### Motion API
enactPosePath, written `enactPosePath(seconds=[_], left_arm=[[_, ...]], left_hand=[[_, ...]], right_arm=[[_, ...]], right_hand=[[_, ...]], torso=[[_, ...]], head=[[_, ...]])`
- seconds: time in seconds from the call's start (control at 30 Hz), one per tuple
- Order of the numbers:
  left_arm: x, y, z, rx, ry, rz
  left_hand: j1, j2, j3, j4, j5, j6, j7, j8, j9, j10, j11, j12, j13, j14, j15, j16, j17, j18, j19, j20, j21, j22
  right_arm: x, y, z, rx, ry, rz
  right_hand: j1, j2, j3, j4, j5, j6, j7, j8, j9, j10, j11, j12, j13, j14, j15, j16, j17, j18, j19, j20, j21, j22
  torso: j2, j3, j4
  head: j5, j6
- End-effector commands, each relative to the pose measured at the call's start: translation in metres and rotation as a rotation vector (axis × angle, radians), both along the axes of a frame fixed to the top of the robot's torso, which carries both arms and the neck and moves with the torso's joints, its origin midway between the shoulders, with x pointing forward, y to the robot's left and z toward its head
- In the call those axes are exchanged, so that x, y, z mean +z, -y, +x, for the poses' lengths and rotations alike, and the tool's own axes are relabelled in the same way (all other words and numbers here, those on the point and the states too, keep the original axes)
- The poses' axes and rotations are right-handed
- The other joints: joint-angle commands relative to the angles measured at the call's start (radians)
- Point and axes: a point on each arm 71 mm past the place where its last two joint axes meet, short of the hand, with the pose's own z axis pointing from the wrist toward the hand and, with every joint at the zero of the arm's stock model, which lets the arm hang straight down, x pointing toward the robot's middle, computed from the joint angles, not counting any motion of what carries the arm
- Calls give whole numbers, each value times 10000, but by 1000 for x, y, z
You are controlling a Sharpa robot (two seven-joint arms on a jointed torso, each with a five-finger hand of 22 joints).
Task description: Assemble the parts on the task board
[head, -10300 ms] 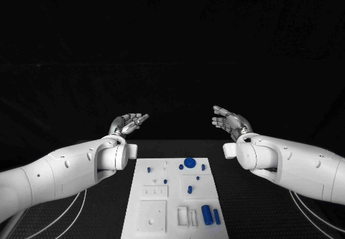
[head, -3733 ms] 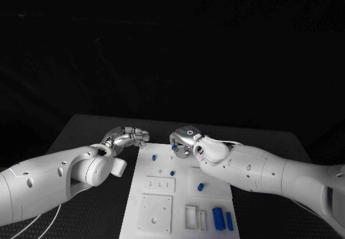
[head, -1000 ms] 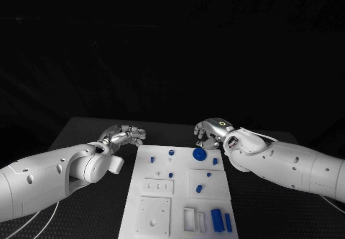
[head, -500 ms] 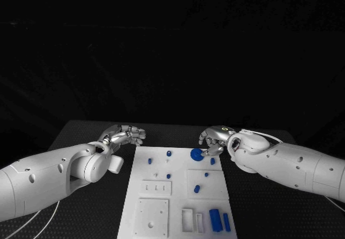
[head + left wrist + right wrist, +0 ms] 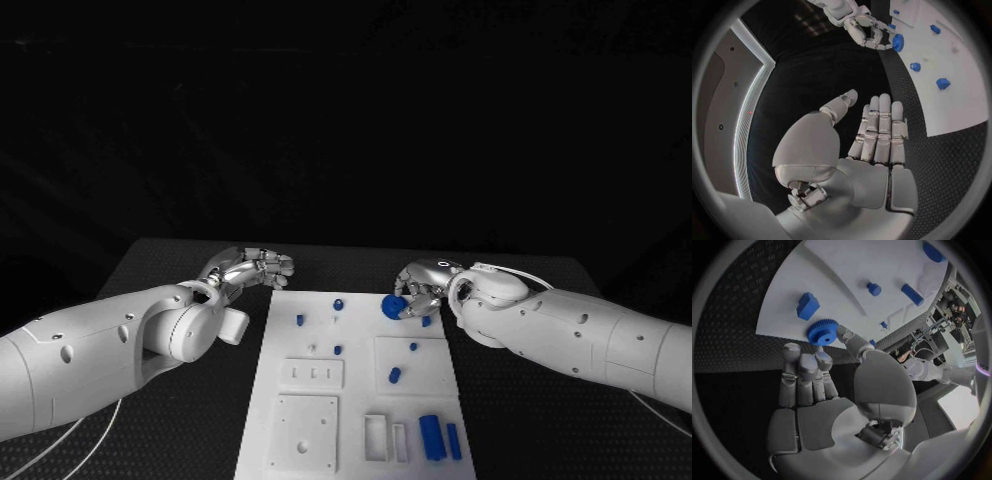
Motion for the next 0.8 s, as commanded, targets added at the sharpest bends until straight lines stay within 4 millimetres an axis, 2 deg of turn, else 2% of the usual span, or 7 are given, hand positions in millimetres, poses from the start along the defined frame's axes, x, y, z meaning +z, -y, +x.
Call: enactPosePath(seconds=[0.03,0.2,0.47,0.8], left_arm=[[1,4,0,-298,28,-91],[1,5,0,-326,29,-67],[1,7,-1,-394,20,-77],[1,7,-2,-460,6,-46]], left_hand=[[-30,37,70,-4,-62,-2,64,-45,5,33,42,-48,8,-27,-12,61,-18,202,7,-13,51,12],[-35,34,68,-6,-66,-1,64,-45,6,34,42,-50,8,-32,-10,61,-21,199,3,-11,50,12],[-42,36,68,-7,-69,-2,65,-46,7,34,42,-54,9,-36,-8,62,-23,197,-1,-10,49,12],[-47,35,67,-8,-73,-3,65,-48,8,35,41,-58,10,-40,-6,63,-27,196,-5,-8,48,13]], right_arm=[[-1,0,0,124,-123,112],[-1,-2,1,135,-120,198],[-2,-1,4,51,-64,178],[-6,0,6,14,-109,35]], right_hand=[[-25,99,51,31,42,7,66,-56,6,-725,195,63,5,89,6,24,17,208,48,-124,68,195],[-42,139,69,46,57,10,68,-56,5,-734,196,72,-1,91,7,17,28,208,45,-126,76,191],[-84,183,94,78,68,-2,73,-66,0,-748,201,84,-14,93,11,4,45,208,39,-126,88,186],[-45,204,150,59,92,-7,73,-72,-4,-759,201,101,-26,98,12,-5,65,208,31,-134,101,184]], torso=[[2,3,53],[17,9,10],[10,4,32],[7,4,19]], head=[[-16,-9],[27,-33],[12,-71],[36,-113]])
